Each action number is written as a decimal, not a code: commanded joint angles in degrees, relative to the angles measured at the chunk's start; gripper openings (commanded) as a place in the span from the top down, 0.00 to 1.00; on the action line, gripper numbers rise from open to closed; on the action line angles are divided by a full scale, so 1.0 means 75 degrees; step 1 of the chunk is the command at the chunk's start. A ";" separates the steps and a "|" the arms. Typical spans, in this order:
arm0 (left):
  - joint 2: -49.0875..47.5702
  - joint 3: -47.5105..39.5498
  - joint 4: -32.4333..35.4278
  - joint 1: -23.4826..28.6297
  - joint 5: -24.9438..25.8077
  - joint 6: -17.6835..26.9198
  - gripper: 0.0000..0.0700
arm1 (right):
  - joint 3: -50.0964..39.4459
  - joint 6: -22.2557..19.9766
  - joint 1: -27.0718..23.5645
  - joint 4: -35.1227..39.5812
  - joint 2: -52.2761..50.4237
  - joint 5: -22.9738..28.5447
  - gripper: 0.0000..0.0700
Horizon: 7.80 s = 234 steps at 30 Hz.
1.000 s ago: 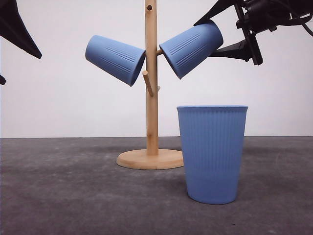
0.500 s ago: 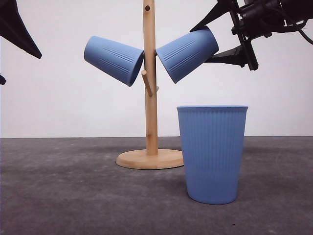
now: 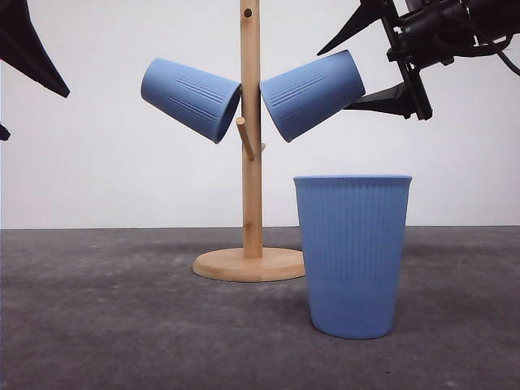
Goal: Place three cups
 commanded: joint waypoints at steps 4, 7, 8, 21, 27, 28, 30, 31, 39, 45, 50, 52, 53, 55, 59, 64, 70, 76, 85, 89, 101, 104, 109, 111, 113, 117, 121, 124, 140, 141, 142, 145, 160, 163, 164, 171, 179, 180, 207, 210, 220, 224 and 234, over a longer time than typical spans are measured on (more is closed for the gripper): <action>0.0029 0.0087 0.0085 -0.0015 -0.0017 -0.0003 0.22 | 0.0105 -0.0079 -0.0038 0.0078 0.0108 -0.0150 0.21; 0.0029 0.0087 0.0085 -0.0015 -0.0017 -0.0006 0.22 | 0.0105 -0.0119 -0.0107 0.0035 -0.0004 -0.0174 0.21; 0.0029 0.0087 0.0085 -0.0015 -0.0017 -0.0006 0.22 | 0.0105 -0.0137 -0.0129 0.0013 -0.0068 -0.0175 0.21; 0.0029 0.0087 0.0084 -0.0015 -0.0017 -0.0006 0.22 | 0.0105 -0.2082 -0.0368 -0.3059 -0.1784 0.0091 0.22; 0.0029 0.0087 0.0085 -0.0015 -0.0017 -0.0006 0.22 | 0.0105 -0.3469 0.0021 -0.5782 -0.2433 0.0890 0.25; 0.0029 0.0087 0.0085 -0.0015 -0.0017 -0.0006 0.22 | 0.0105 -0.3695 0.0143 -0.6234 -0.2446 0.1096 0.25; 0.0029 0.0087 0.0085 -0.0015 -0.0017 -0.0006 0.22 | 0.0104 -0.4073 0.0429 -0.7008 -0.2446 0.1525 0.25; 0.0029 0.0087 0.0085 -0.0015 -0.0017 -0.0006 0.22 | 0.0099 -0.4217 0.0609 -0.7271 -0.2437 0.1776 0.25; 0.0029 0.0087 0.0082 -0.0015 -0.0017 -0.0009 0.22 | -0.0427 -0.4273 0.1820 -0.7532 -0.2427 0.3391 0.31; 0.0029 0.0087 0.0084 -0.0017 -0.0017 -0.0009 0.22 | -0.0944 -0.4095 0.2038 -0.7301 -0.2229 0.3467 0.31; 0.0029 0.0087 0.0085 -0.0017 -0.0017 -0.0007 0.22 | -0.0997 -0.4101 0.2247 -0.7190 -0.1712 0.3467 0.31; 0.0029 0.0087 0.0082 -0.0017 -0.0017 -0.0007 0.22 | -0.0995 -0.4101 0.2317 -0.7091 -0.1460 0.3458 0.31; 0.0029 0.0087 0.0082 -0.0017 -0.0017 -0.0007 0.22 | -0.0994 -0.4100 0.2351 -0.7056 -0.1335 0.3456 0.32; 0.0029 0.0087 0.0082 -0.0017 -0.0017 -0.0009 0.22 | -0.0996 -0.4096 0.2415 -0.7010 -0.1098 0.3458 0.35; 0.0029 0.0087 0.0079 -0.0017 -0.0017 -0.0010 0.22 | -0.0994 -0.4094 0.2468 -0.6985 -0.0912 0.3459 0.53; 0.0029 0.0087 0.0057 -0.0017 -0.0015 -0.0015 0.22 | -0.0992 -0.4093 0.2479 -0.7043 -0.0987 0.3429 0.85; 0.0025 0.0090 -0.0136 -0.0134 0.0044 -0.0010 0.21 | -0.0875 -0.4146 0.2465 -0.7344 -0.1052 0.3254 0.99; 0.0023 0.0093 -0.0297 -0.0326 0.0932 -0.0017 0.21 | -0.0339 -0.4611 0.2400 -0.8019 -0.1052 0.2903 0.99; 0.0054 0.0093 -0.0184 -0.0804 0.2329 -0.0096 0.20 | 0.0585 -0.5302 0.2231 -0.8600 -0.1045 0.0783 0.99; 0.0197 0.0093 -0.0149 -0.1219 0.3103 -0.0082 0.20 | 0.0627 -0.5334 0.2231 -0.8484 -0.1032 -0.0322 0.99; 0.1155 0.0093 0.0454 -0.2907 0.4476 0.0458 0.08 | 0.0627 -0.5351 0.2251 -0.8452 -0.1029 -0.1871 0.99; 0.1313 0.0094 0.0695 -0.3301 0.4476 0.0450 0.08 | 0.0627 -0.5331 0.2299 -0.8456 -0.1029 -0.2083 0.99; 0.1512 0.0096 0.0881 -0.3847 0.4473 0.0452 0.08 | 0.0627 -0.5322 0.2402 -0.8521 -0.1029 -0.2179 0.99; 0.1557 0.0096 0.1022 -0.4037 0.4473 0.0446 0.08 | 0.0627 -0.5322 0.2465 -0.8574 -0.1029 -0.2181 0.99; 0.1562 0.0098 0.1166 -0.4198 0.4474 0.0427 0.08 | 0.0627 -0.5325 0.2533 -0.8620 -0.1029 -0.2180 0.99; 0.1562 0.0102 0.1308 -0.4459 0.4476 0.0402 0.08 | 0.0627 -0.5322 0.2640 -0.8672 -0.1029 -0.2178 0.99; 0.1562 0.0102 0.1297 -0.4634 0.4476 0.0402 0.10 | 0.0627 -0.5329 0.2670 -0.8773 -0.1029 -0.2175 0.99; 0.1562 0.0102 0.1293 -0.4697 0.4476 0.0402 0.18 | 0.0627 -0.5328 0.2671 -0.8794 -0.1029 -0.2175 0.99; 0.1562 0.0102 0.1285 -0.4715 0.4651 0.0402 0.40 | 0.0627 -0.5386 0.2668 -0.8958 -0.1029 -0.2175 0.77; 0.1562 0.0102 0.1285 -0.4715 0.4651 0.0402 0.40 | 0.0627 -0.5386 0.2668 -0.8956 -0.1029 -0.2173 0.76; 0.1562 0.0102 0.1285 -0.4715 0.4651 0.0400 0.40 | 0.0627 -0.5391 0.2668 -0.8952 -0.1030 -0.2174 0.75; 0.1562 0.0102 0.1282 -0.4715 0.4648 0.0391 0.40 | 0.0627 -0.5483 0.2639 -0.8945 -0.1033 -0.2175 0.74; 0.1562 0.0102 0.1271 -0.4707 0.3651 -0.0855 0.40 | 0.0825 -0.5948 0.0544 -0.8941 -0.1767 -0.2118 0.68; 0.1562 0.0102 0.1286 -0.4689 0.3273 -0.1779 0.39 | 0.0825 -0.6000 0.0126 -0.8961 -0.1825 -0.1649 0.68; 0.1562 0.0103 0.1288 -0.4675 0.3224 -0.2085 0.39 | 0.0825 -0.6037 0.0050 -0.8971 -0.1827 -0.1385 0.68; 0.1562 0.0105 0.1350 -0.4398 0.2935 -0.4667 0.39 | 0.0822 -0.6385 -0.0027 -0.8996 -0.1827 0.0962 0.68; 0.1919 0.0105 0.2113 -0.3811 0.2976 -0.6706 0.39 | 0.0822 -0.6441 -0.0022 -0.9013 -0.1827 0.1490 0.68; 0.2035 0.0105 0.2225 -0.3721 0.3049 -0.6906 0.39 | 0.0822 -0.6441 -0.0014 -0.9011 -0.1827 0.1488 0.68; 0.4719 0.1235 0.3875 -0.2792 0.3585 -0.8202 0.39 | 0.0822 -0.6496 0.0172 -0.9008 -0.1827 0.1491 0.68; 0.4817 0.1236 0.3890 -0.2759 0.3541 -0.8195 0.39 | 0.0822 -0.6493 0.0209 -0.9010 -0.1827 0.1491 0.68; 0.5004 0.1236 0.4132 -0.2567 0.3417 -0.8145 0.39 | 0.0822 -0.6495 0.0213 -0.9046 -0.1827 0.1491 0.68; 0.5004 0.1239 0.4272 -0.2550 0.3416 -0.8148 0.38 | 0.0822 -0.6493 0.0215 -0.9046 -0.1827 0.1491 0.68; 0.5004 0.1239 0.4290 -0.2550 0.3458 -0.8116 0.26 | 0.0822 -0.6494 0.0215 -0.9059 -0.1827 0.1491 0.68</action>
